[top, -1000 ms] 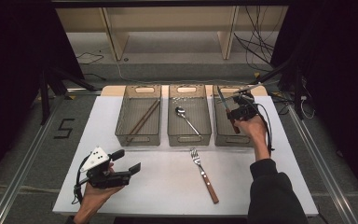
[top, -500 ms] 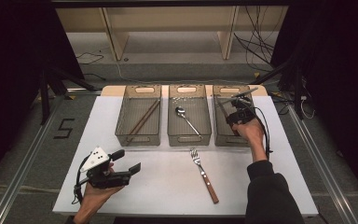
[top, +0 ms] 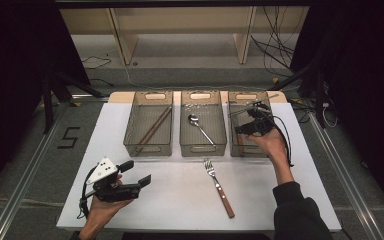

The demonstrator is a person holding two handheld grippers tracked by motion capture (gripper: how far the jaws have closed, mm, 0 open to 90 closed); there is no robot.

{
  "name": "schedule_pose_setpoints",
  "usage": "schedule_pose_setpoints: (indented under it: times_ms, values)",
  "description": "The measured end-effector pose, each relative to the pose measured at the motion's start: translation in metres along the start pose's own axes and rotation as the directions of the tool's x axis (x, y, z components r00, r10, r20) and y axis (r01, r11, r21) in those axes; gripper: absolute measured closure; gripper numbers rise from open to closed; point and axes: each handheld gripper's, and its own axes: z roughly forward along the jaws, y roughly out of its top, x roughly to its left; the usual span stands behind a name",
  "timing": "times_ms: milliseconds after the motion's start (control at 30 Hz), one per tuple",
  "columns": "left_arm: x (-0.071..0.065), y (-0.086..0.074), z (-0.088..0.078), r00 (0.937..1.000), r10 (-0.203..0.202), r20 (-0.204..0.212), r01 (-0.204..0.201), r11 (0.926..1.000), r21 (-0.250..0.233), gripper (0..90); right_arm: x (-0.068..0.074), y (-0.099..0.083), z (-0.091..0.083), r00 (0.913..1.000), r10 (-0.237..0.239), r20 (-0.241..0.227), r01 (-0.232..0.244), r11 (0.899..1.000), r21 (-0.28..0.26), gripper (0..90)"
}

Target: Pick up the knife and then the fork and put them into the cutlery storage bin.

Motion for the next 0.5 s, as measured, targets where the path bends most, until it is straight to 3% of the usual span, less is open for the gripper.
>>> schedule_pose_setpoints:
  times_ms: [233,500]
  values:
    - [-0.001,0.000,0.000,1.0000,0.000,0.000,0.000,1.0000,0.000,15.8,0.023,-0.008,-0.020,0.9975,-0.066,-0.027,0.064,0.996,-0.056,33.3]
    - [0.000,0.000,0.000,1.0000,-0.001,-0.002,0.001,1.0000,0.000,15.8,0.043,-0.020,-0.031,0.9927,-0.111,-0.047,0.106,0.990,-0.096,30.3]
